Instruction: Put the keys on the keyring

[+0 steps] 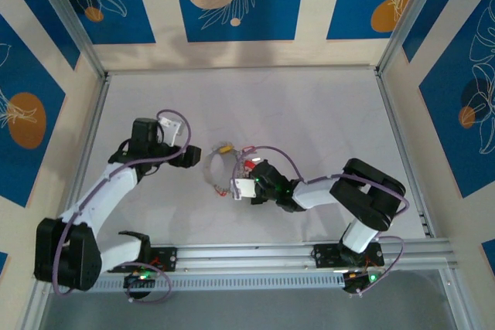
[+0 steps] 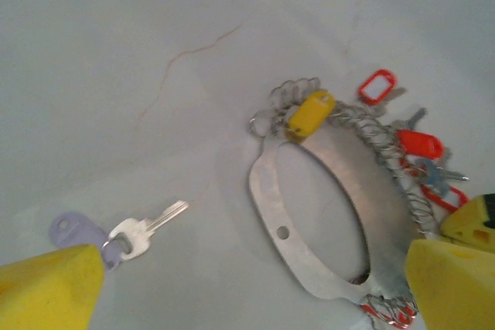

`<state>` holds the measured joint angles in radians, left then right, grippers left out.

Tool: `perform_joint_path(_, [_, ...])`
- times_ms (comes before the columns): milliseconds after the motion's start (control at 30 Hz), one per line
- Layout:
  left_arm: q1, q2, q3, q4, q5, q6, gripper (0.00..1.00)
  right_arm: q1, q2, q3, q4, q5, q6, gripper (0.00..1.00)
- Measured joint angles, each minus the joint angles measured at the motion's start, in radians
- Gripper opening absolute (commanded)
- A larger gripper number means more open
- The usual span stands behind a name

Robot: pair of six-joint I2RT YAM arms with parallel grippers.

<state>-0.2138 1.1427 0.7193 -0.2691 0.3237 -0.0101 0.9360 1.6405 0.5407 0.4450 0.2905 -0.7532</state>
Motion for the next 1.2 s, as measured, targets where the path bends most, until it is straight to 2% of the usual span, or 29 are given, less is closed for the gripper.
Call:
perform_joint_path(167, [-0.003,-0.145,-0.183,0.201,0.141,0.09,1.0,-0.018,-0.084,-0.034,0.004,-0.063,0.009,0.03])
perform_joint_path(333, [-0.007,-0.184,-0.217,0.242,0.202,0.2,1.0,-0.045,-0.106,-0.033,0.01,-0.108,0.019,0.04])
perform_joint_path(600, [-0.008,-0.183,-0.215,0.223,0.206,0.31,1.0,-0.046,-0.071,-0.032,-0.051,-0.114,-0.019,0.03])
perform_joint_path(700, [-0.014,-0.183,-0.215,0.208,0.19,0.335,1.0,-0.045,-0.054,-0.026,-0.079,-0.111,-0.038,0.07])
perform_joint_path(933, [-0.02,-0.179,-0.215,0.19,0.162,0.346,0.99,-0.045,-0.047,-0.013,-0.085,-0.107,-0.064,0.17])
perform_joint_path(1200, [-0.021,-0.179,-0.215,0.191,0.154,0.346,0.99,-0.043,-0.045,-0.003,-0.097,-0.108,-0.071,0.18])
